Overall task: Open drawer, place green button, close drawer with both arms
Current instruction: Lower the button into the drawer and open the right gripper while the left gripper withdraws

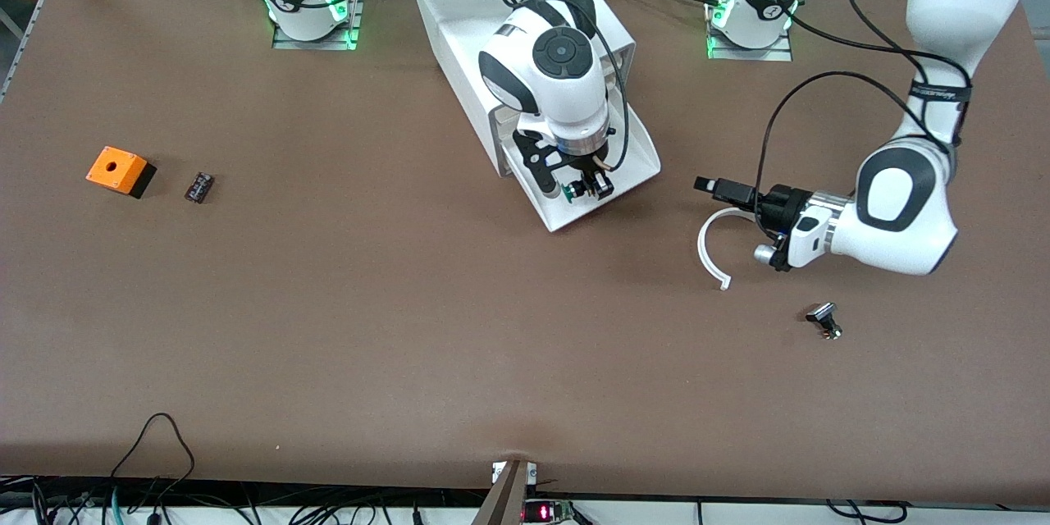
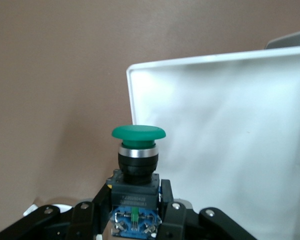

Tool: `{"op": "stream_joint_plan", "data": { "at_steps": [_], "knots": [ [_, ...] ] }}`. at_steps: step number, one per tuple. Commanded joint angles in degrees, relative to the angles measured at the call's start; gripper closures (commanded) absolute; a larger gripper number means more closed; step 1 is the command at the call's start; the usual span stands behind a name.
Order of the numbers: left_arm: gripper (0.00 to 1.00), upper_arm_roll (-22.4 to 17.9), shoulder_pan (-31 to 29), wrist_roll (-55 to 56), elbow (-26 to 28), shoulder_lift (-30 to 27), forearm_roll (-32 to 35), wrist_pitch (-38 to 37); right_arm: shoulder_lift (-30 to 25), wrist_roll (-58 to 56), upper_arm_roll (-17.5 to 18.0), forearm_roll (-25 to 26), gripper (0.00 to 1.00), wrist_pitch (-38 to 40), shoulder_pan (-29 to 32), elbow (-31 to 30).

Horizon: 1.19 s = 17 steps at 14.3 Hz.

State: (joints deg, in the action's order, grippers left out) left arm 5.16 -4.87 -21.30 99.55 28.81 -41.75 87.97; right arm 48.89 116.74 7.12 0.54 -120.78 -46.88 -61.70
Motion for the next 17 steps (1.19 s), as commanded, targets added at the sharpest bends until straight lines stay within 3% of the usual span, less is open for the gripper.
{"op": "stream_joint_plan", "data": {
  "at_steps": [1,6,7,8,9,11,15,17],
  "knots": [
    [0.0,-0.06,0.13,7.74,-5.4,-1.38,6.67,-4.46,1.81,2.79,-0.53,0.95,1.0,-2.52,-1.11,0.26],
    [0.0,0.11,0.83,25.05,-18.5,-1.47,14.24,-14.4,3.67,4.98,-0.62,3.15,1.0,-5.33,-1.99,-2.28],
    [0.0,0.46,1.01,27.78,-20.0,-1.47,14.94,-14.93,3.67,5.16,-0.53,3.15,0.81,-5.52,-1.99,-2.37],
    [0.0,0.73,1.01,29.98,-21.32,-1.47,15.73,-15.63,3.58,5.25,-0.53,2.8,0.36,-5.52,-1.99,-2.37],
    [0.0,0.9,1.09,32.01,-22.63,-1.47,16.35,-16.34,3.4,5.25,-0.53,2.8,0.0,-5.52,-1.99,-2.37],
    [0.0,1.17,1.27,35.18,-25.71,-1.47,19.5,-17.48,2.18,5.07,-0.62,2.8,0.0,-4.38,-1.47,-1.85],
    [0.0,1.17,6.26,34.93,-33.18,-1.47,33.46,-20.37,-3.09,3.67,-0.79,2.71,0.0,-2.53,3.8,-1.58],
    [0.0,0.82,6.54,34.84,-34.51,-1.38,34.72,-20.91,-6.51,-0.7,-0.27,2.27,0.0,-2.53,7.74,-1.67]
  ]
}}
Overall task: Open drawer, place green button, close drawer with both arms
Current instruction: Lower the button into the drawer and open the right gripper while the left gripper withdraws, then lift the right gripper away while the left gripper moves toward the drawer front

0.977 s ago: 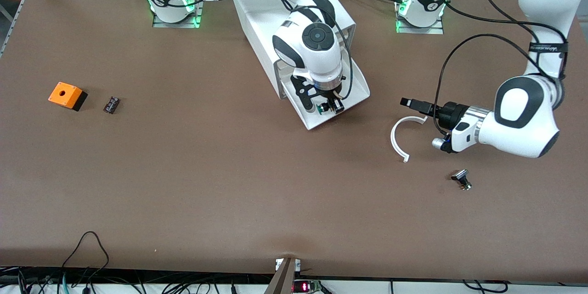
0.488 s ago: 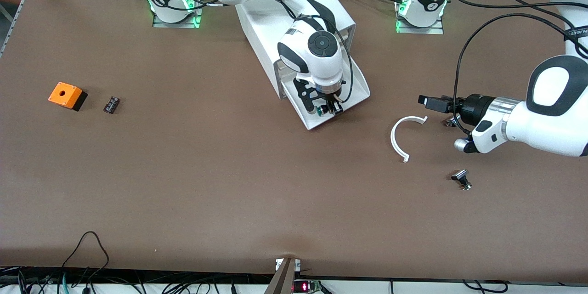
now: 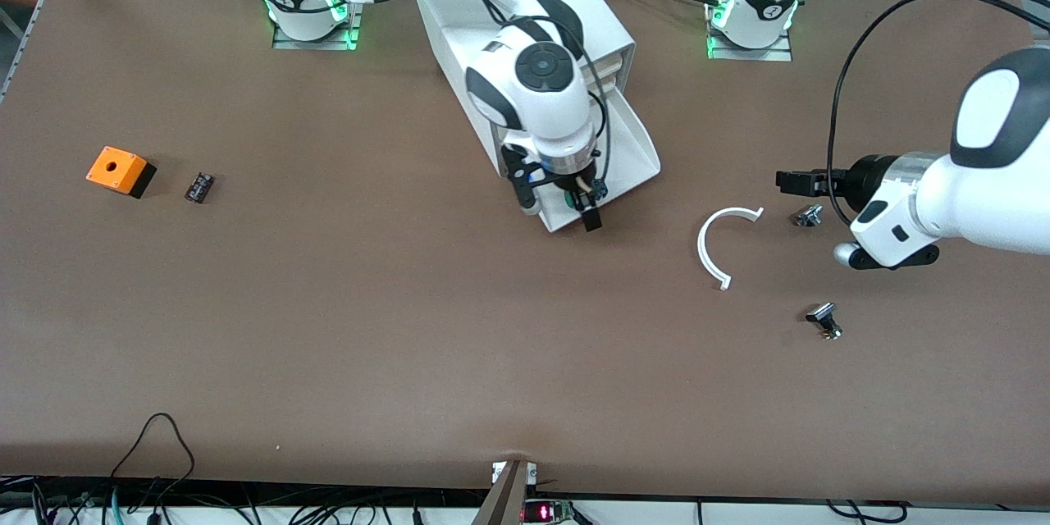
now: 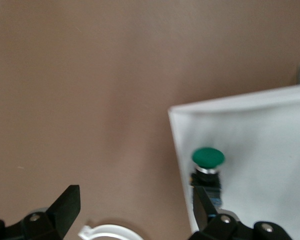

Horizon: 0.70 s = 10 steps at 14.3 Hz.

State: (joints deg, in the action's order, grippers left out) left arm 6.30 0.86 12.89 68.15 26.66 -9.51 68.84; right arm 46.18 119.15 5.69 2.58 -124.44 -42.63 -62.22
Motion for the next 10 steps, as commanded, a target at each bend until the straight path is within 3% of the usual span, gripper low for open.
{"op": "stream_joint_plan", "data": {
  "at_steps": [1,3,5,10],
  "knots": [
    [0.0,-0.33,0.29,0.38,-3.2,1.11,2.05,-1.52,-5.04,-5.92,1.25,0.06,0.0,1.3,4.91,-1.15],
    [0.0,-0.5,-0.07,0.12,-2.5,1.11,2.04,-1.34,-7.06,-11.81,1.25,-3.7,0.0,3.93,8.33,-1.15],
    [0.0,-0.41,0.28,1.0,-0.48,0.76,2.56,3.81,-9.25,-19.71,1.08,-8.28,0.0,5.69,11.94,-1.24],
    [0.0,1.86,0.9,5.54,17.68,-5.47,1.96,23.4,-13.57,-40.27,0.9,-14.09,0.0,14.37,19.15,-1.59]
  ]
}}
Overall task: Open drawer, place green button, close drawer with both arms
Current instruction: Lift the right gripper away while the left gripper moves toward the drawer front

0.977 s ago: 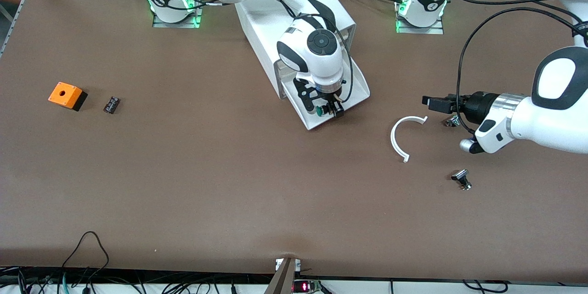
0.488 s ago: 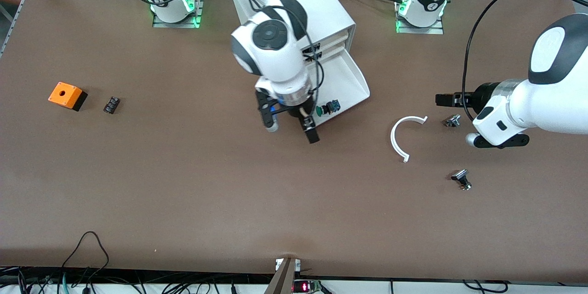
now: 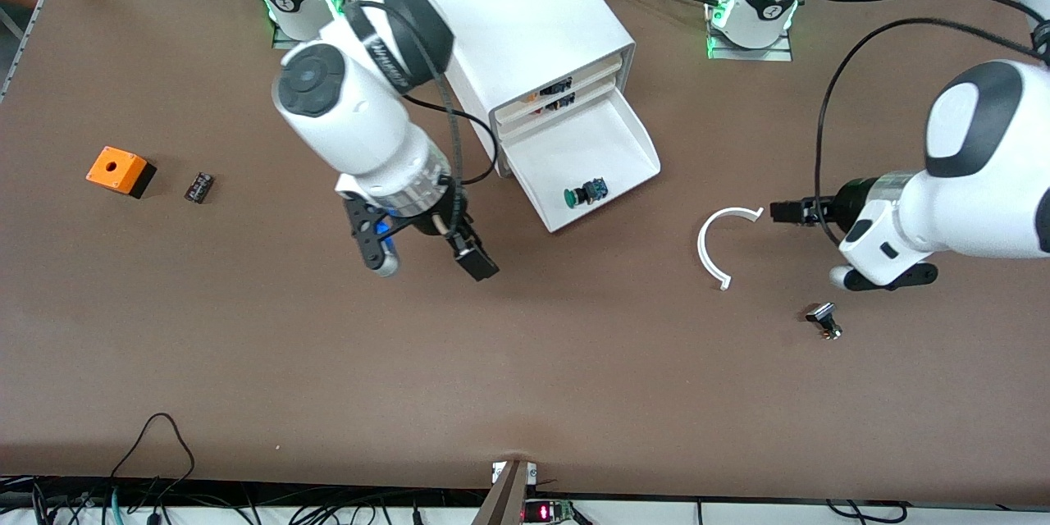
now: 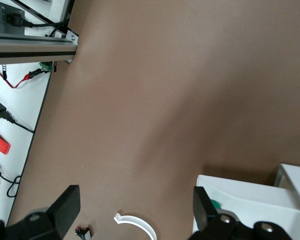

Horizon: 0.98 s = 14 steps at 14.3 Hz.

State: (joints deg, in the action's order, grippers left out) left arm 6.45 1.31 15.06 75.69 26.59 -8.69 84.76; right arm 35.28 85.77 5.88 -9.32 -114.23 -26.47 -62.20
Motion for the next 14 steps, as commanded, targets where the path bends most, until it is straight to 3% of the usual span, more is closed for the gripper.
{"op": "stream_joint_plan", "data": {
  "at_steps": [1,5,7,9,14],
  "knots": [
    [0.0,3.03,0.45,6.27,13.22,-6.1,1.13,11.62,-3.63,-12.06,0.62,-2.36,0.0,7.41,4.57,-1.79],
    [0.0,8.3,0.71,17.08,24.12,-6.37,1.22,28.22,-8.98,-31.93,0.54,-2.19,0.0,15.25,9.85,-6.34],
    [0.0,11.03,1.84,23.14,29.66,-5.85,1.31,39.03,-12.49,-39.15,-1.38,-1.31,0.0,16.76,10.74,-11.25],
    [0.0,11.04,4.39,25.79,34.67,-4.97,1.31,49.4,-16.8,-46.53,-1.49,-0.61,0.0,16.41,13.8,-17.4],
    [0.0,10.95,10.8,34.75,37.42,-1.2,1.57,58.57,-26.2,-65.88,0.71,5.53,0.0,16.59,21.28,-29.36]
  ]
}}
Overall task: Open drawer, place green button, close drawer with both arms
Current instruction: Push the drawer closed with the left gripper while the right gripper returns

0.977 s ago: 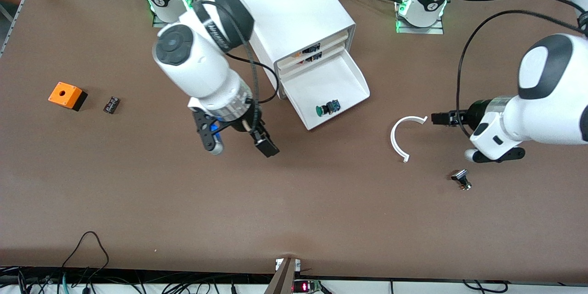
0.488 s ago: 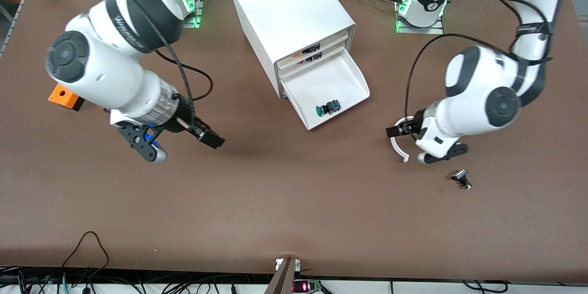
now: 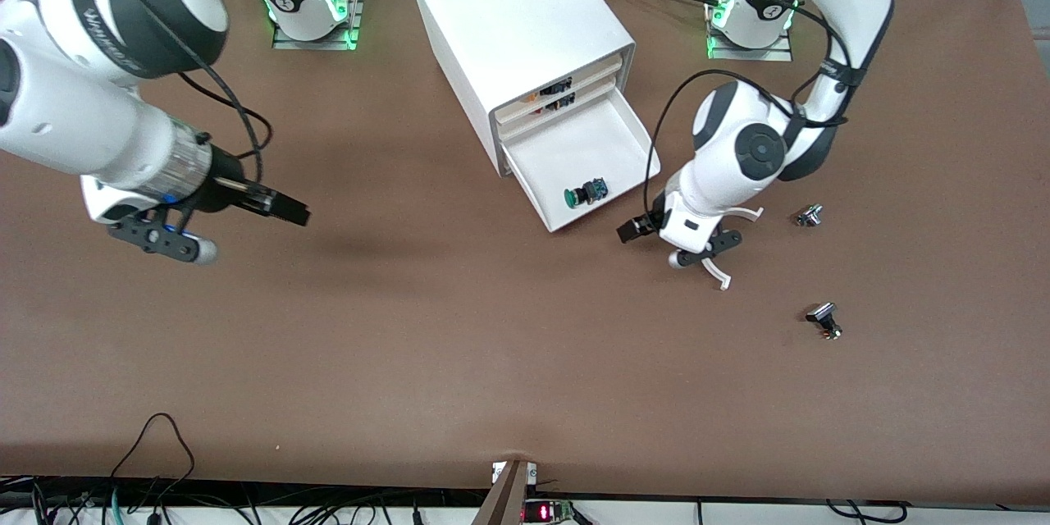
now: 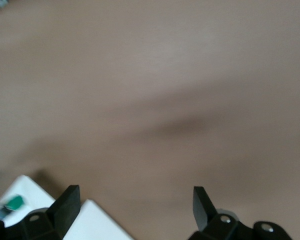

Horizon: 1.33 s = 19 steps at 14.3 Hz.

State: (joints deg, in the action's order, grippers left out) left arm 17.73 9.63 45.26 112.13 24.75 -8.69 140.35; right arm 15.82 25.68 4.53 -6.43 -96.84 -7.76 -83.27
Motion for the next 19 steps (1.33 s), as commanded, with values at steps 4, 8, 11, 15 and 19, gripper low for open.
{"op": "stream_joint_plan", "data": {
  "at_steps": [4,8,11,15,19],
  "knots": [
    [0.0,-0.41,4.17,6.15,3.89,2.49,2.01,9.06,-16.32,-12.21,1.8,4.14,0.0,-4.13,3.98,-19.09],
    [0.0,-0.5,5.75,8.44,4.85,2.68,2.1,8.62,-23.64,-18.63,-1.88,4.23,0.0,-6.52,4.24,-26.59],
    [0.0,-0.5,7.07,8.7,5.91,2.24,2.1,6.26,-25.22,-21.54,-4.7,4.23,0.0,-5.21,4.24,-26.68],
    [0.0,-0.5,8.21,9.4,5.47,0.74,2.1,0.2,-26.63,-20.05,-4.0,7.3,0.0,-2.92,4.15,-26.6],
    [0.0,-0.15,11.98,13.35,5.47,0.56,2.1,-0.87,-25.93,-20.14,-3.91,7.66,0.0,-2.39,3.8,-25.19]
  ]
}}
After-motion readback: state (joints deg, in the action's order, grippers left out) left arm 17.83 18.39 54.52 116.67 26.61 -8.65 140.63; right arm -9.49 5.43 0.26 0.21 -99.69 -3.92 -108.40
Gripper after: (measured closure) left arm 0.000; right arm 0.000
